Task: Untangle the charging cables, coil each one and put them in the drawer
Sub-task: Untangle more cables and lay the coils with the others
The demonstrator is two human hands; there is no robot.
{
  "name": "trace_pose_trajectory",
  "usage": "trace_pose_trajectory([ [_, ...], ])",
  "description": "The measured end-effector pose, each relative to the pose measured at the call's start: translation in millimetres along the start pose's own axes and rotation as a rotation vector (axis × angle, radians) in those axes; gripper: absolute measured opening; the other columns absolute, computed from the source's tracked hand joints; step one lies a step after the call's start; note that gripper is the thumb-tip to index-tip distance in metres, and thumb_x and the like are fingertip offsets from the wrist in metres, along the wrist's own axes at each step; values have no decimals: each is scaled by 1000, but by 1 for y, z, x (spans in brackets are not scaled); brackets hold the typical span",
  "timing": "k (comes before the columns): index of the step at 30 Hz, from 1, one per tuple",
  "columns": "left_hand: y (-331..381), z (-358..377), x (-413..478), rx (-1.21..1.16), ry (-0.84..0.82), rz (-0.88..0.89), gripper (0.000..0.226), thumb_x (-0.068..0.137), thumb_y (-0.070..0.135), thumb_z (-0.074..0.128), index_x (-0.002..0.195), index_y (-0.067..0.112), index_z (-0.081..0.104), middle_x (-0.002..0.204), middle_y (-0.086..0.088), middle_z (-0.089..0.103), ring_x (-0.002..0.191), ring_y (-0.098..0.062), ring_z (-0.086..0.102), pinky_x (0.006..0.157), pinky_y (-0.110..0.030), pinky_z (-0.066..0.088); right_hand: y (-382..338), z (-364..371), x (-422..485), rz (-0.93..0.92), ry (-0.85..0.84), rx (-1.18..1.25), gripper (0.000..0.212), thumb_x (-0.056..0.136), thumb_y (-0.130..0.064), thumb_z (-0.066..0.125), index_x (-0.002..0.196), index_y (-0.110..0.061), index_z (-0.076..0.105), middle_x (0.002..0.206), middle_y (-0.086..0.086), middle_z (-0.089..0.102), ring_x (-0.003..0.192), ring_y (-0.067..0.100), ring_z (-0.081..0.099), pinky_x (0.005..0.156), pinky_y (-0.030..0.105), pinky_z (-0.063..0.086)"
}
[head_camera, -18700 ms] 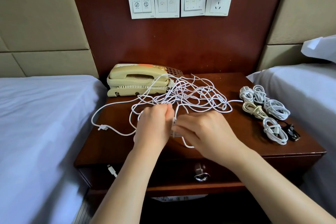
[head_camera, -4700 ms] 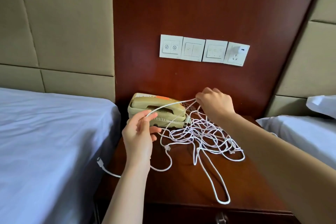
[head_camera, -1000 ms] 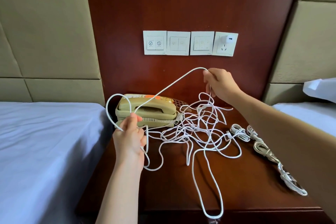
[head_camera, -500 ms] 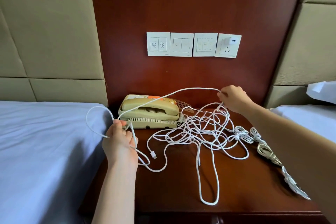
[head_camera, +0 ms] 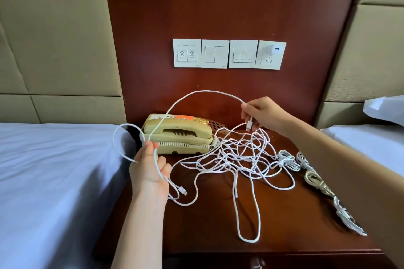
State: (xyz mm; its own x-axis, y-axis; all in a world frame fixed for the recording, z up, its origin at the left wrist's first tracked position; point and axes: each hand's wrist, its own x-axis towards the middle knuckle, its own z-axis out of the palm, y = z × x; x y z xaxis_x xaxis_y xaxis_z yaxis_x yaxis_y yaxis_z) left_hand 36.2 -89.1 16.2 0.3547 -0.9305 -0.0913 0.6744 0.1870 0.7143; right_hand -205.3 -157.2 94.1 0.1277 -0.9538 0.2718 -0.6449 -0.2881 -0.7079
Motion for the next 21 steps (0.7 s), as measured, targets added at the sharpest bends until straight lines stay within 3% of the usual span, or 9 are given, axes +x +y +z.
trace_pose_trajectory([
  [5,-5,7,-9,102,-162,55,31,100,21,40,72,12,48,36,12,24,27,-3,19,31,-13,15,-8,12,-52,74,-158,53,28,101,-17,41,98,-7,66,62,3,63,58,14,60,55,18,47],
  [8,-9,13,-20,215,-162,107,30,98,18,46,70,11,53,36,12,24,29,-1,19,33,-13,16,1,24,-89,166,-201,230,26,102,-14,38,109,0,59,59,4,62,52,14,58,52,18,46],
  [11,-22,15,-26,595,-75,165,29,93,26,55,69,11,59,45,-1,37,38,-13,38,41,-18,28,12,36,-112,249,-226,275,25,103,-16,36,110,-2,56,52,0,58,45,13,55,51,23,48],
  [13,-33,15,-34,931,-25,178,31,89,38,57,74,11,57,58,-11,49,64,-32,56,55,-27,36,22,42,-120,298,-172,308,20,102,-11,35,111,-12,53,54,2,57,40,13,52,46,21,44],
  [14,-37,17,-40,1036,-37,178,34,89,43,55,75,12,54,62,-8,50,73,-33,57,59,-29,35,26,45,-123,315,-142,321,22,102,-9,35,114,-12,53,57,5,56,38,12,50,42,19,42],
  [17,-44,27,-57,1156,-138,198,50,91,54,44,72,9,47,65,-1,48,69,-23,52,57,-32,35,36,51,-127,339,-77,345,23,101,-8,36,109,-1,57,65,8,57,41,10,50,43,18,41],
  [19,-47,34,-62,1206,-200,171,63,89,66,26,89,10,56,84,-1,56,88,-24,57,69,-31,39,40,53,-126,368,-43,386,25,102,-13,38,104,-2,60,70,6,60,54,13,55,56,23,47],
  [21,-52,36,-63,1206,-205,73,84,81,74,8,129,19,51,124,-4,55,121,-27,49,95,-37,37,44,53,-124,381,2,382,30,102,-18,38,98,-2,63,77,10,64,68,20,61,71,32,51],
])
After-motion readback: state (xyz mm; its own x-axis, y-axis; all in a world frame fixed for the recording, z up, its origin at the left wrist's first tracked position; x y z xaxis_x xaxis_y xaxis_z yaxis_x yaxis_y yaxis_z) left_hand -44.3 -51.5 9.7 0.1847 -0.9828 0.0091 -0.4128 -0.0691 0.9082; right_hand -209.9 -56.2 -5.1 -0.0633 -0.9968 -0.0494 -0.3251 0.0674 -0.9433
